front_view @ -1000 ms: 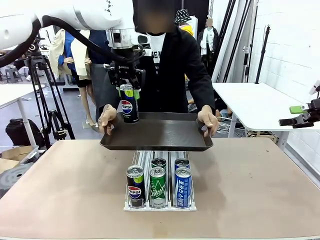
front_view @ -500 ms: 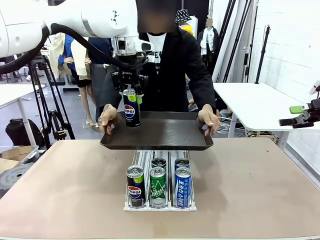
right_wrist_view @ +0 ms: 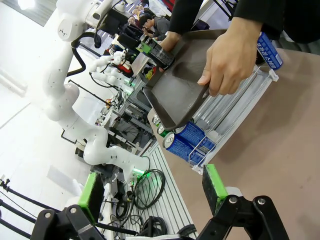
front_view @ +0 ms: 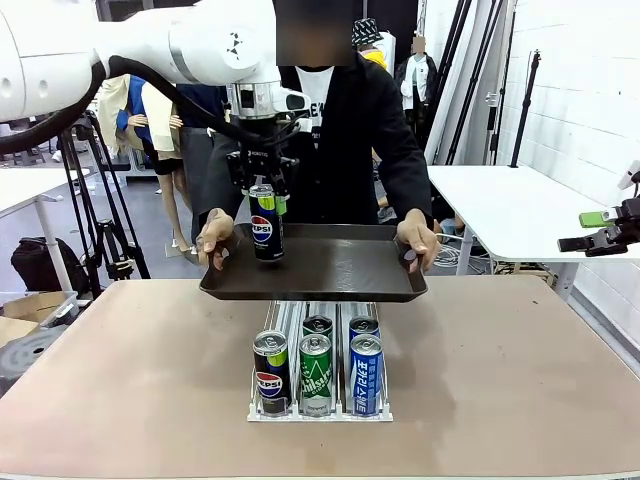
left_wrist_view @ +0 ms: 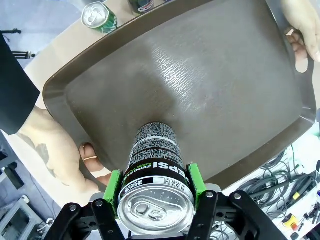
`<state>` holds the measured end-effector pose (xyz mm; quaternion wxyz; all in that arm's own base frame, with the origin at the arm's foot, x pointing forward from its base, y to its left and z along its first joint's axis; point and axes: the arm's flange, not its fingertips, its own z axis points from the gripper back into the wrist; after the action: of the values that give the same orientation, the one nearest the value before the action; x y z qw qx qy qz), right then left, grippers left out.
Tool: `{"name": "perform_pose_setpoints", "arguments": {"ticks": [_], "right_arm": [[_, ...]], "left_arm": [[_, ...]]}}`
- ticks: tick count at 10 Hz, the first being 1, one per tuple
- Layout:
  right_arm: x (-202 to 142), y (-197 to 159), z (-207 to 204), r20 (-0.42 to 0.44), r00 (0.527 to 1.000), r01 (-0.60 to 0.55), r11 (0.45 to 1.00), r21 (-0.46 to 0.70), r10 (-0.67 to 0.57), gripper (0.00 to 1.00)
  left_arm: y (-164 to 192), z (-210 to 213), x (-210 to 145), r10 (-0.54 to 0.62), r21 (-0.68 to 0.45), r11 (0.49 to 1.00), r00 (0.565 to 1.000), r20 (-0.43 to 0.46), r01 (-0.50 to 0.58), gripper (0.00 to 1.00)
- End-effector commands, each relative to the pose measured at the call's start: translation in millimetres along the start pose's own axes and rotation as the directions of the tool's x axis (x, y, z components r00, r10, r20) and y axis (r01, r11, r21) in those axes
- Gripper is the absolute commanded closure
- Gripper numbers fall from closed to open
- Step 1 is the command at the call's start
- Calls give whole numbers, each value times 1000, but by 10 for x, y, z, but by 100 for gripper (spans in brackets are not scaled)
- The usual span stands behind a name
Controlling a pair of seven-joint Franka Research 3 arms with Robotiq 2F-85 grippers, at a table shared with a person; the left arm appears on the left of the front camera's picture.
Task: Retrieve and hand over the desired beverage to the person.
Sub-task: Place the picked can on the Handle tray extended by the person.
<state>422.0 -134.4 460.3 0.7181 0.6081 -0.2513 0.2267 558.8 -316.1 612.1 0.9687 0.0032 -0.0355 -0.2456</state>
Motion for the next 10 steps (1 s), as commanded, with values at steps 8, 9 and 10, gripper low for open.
{"name": "perform_pose_setpoints", "arguments": {"ticks": [8,9,10], "right_arm": [[-12,6,-13,5,1000,-12,1000,7,12,0],[-12,6,-13,5,1000,-12,1000,7,12,0],[-12,6,-13,5,1000,-12,1000,7,12,0]], "left_arm": [[37,36,-30,-19,12,1000,999,39,18,0],[19,100,-20,-22,24,1000,999,50,21,0],[-8,200,-3,-25,36,999,998,60,23,0]]}}
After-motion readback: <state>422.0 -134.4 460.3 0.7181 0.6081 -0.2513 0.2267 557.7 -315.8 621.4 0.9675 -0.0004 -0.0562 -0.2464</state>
